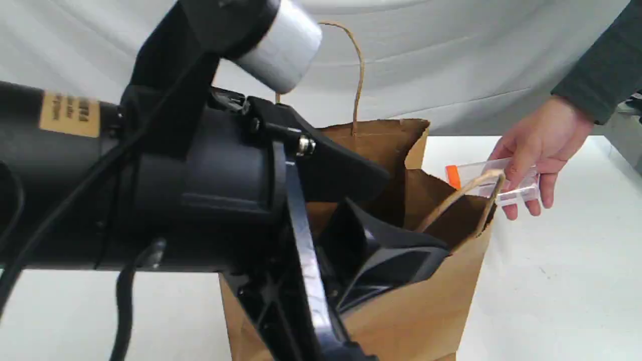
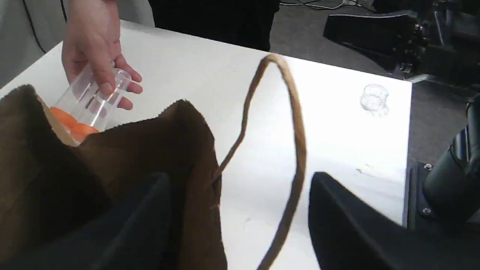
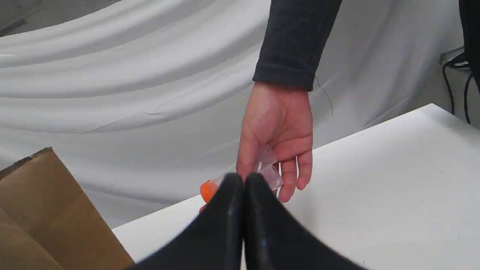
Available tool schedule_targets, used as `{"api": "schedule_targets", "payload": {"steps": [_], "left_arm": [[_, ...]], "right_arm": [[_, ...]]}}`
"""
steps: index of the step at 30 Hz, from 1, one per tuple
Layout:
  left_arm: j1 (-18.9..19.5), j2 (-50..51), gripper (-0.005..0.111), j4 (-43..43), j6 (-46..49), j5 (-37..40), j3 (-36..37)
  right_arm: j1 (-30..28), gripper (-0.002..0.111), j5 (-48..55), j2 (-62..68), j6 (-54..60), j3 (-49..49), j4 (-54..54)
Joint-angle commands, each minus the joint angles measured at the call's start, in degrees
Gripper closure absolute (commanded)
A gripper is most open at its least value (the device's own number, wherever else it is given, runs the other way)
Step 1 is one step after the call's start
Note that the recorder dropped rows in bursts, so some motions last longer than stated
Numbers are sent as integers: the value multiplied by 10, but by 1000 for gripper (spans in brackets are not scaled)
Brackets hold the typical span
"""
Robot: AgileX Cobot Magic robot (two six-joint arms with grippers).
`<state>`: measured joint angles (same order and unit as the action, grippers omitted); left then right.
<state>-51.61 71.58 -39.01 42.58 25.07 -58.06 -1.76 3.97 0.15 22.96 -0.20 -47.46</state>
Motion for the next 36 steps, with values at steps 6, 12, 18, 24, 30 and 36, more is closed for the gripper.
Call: {"api": "schedule_targets", "payload": {"steps": [6,12,18,24,30,36], "left_arm": [[-4,14,64,-23,11,-38,-2],[-4,14,107,-32,13,-41,-2],[-4,13,107,-32,13,-8,-2],[-4,11,107,-24,13,28,-2],[-4,11,107,-24,23,38,-2],[-3,11,107,-6,28,49,-2]], "right_arm": [[-4,108,1,-2,-3,2,0],[-4,108,-3,-2,-9,2,-24],[-4,108,-18,-2,-9,2,-114],[-4,108,8,-2,4,-80,-73],[-4,108,54,123,8,-292,67],[-4,108,226,323,32,-520,150]]}}
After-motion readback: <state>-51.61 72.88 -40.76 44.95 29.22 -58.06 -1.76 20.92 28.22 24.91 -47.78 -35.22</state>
